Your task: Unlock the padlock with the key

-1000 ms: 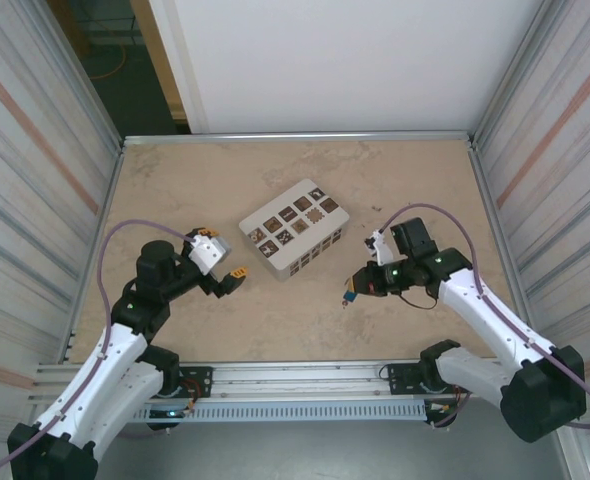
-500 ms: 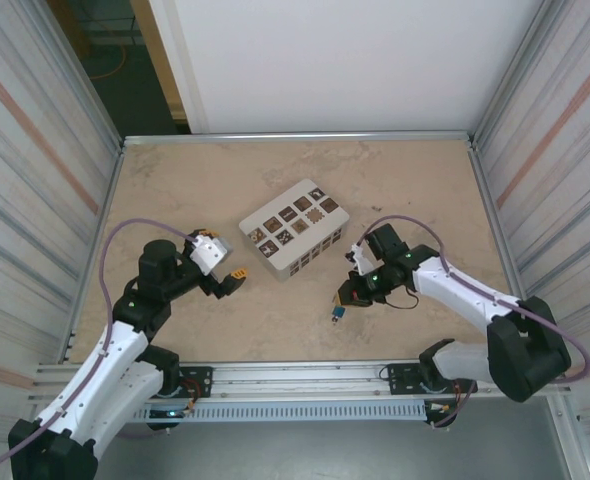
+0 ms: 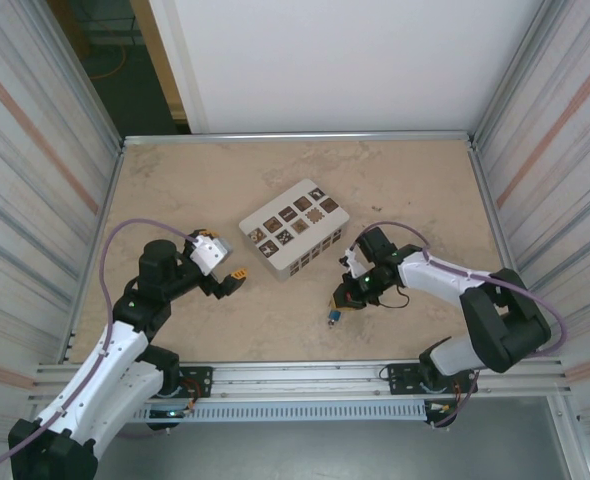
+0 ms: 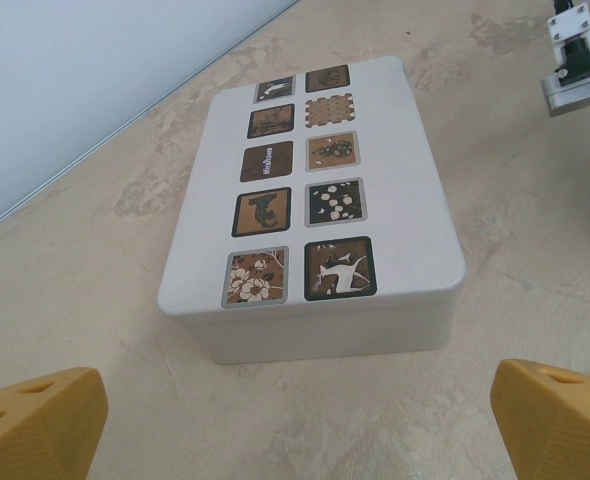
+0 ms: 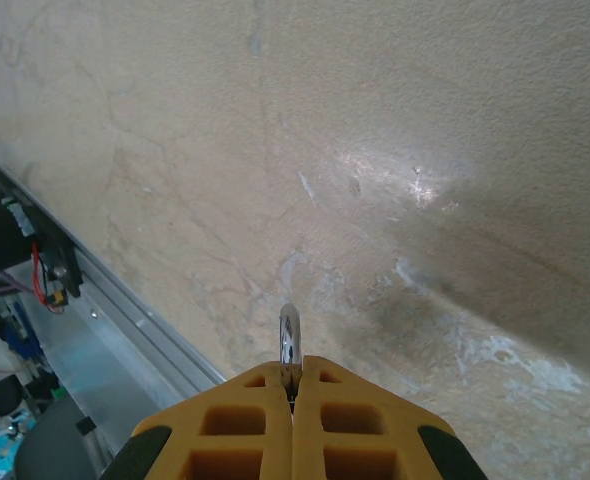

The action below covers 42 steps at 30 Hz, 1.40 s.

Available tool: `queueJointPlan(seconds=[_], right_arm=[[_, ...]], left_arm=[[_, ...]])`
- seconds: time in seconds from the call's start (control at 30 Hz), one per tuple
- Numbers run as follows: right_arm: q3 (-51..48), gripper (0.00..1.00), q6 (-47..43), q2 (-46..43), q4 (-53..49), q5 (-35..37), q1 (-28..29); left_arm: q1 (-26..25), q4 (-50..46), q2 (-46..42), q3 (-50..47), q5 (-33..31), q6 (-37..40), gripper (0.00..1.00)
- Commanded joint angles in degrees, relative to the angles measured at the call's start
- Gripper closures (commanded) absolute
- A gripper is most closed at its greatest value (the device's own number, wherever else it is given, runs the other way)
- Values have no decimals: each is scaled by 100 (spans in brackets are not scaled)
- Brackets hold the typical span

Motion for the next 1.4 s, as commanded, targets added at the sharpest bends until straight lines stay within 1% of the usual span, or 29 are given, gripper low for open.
queueJointPlan(seconds=[0.0, 0.2, 0.4, 0.67, 0.93, 1.0, 1.13, 1.2, 1.37], right_arm=[[-62, 100, 33, 197, 145, -164, 37], [-79, 99, 26, 512, 270, -160, 35], [-58, 87, 1, 599, 271, -78, 23], [4, 78, -56, 441, 131, 15, -26], [69, 69, -68, -285, -69, 327, -146], [102, 64, -82, -580, -120, 481, -191], [172, 58, -113, -1120, -173, 733, -322], [232, 55, -156, -1361, -203, 972, -382], [347, 53, -236, -1816, -54, 1455, -492]], left_arm=[[-28, -48, 26, 22, 50, 108, 1], [-29, -38, 71, 25, 88, 107, 1], [-29, -46, 84, 30, 89, 140, 1], [-25, -64, 92, 39, 75, 160, 1], [-22, -73, 97, 39, 71, 168, 1], [-21, -75, 97, 31, 71, 169, 1], [-27, -86, 116, 31, 62, 178, 1], [-25, -82, 124, 32, 67, 186, 1], [-24, -82, 142, 35, 76, 195, 1]])
